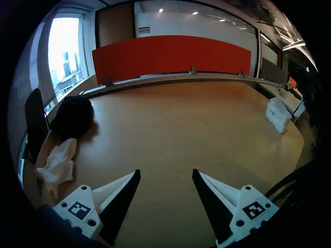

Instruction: Fold towel

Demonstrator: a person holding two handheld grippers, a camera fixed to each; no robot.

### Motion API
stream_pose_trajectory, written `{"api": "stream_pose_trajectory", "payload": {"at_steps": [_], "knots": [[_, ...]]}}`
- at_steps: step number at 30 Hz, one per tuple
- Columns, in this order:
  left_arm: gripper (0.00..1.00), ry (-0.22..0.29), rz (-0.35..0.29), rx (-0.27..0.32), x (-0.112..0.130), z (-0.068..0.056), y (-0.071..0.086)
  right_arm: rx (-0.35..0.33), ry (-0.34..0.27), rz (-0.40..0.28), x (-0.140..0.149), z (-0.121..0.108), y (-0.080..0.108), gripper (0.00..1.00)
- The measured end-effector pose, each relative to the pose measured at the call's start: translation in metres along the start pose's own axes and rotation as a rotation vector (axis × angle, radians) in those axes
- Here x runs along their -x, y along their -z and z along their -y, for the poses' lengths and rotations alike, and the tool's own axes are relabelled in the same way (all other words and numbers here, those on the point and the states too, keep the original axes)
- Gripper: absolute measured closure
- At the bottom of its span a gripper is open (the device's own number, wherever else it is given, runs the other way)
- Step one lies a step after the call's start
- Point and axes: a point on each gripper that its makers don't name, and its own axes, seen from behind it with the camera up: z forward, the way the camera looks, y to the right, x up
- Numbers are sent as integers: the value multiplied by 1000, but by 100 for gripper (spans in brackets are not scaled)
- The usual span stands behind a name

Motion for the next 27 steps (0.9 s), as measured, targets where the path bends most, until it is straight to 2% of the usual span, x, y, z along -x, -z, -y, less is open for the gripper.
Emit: {"api": "stream_pose_trajectory", "payload": {"at_steps": [1,3,15,21,27], "knots": [[7,1,0,0,0,0,0,2,1,1,0,0,0,8],[7,2,-1,1,0,1,0,5,3,1,1,1,1,5],[7,2,-12,1,-2,5,3,2,-25,-46,-12,10,6,5],[7,9,-16,-2,-2,7,5,-7,-89,-108,-23,17,9,5],[7,22,-17,-9,-2,10,5,4,-171,-208,-44,22,15,5]]}}
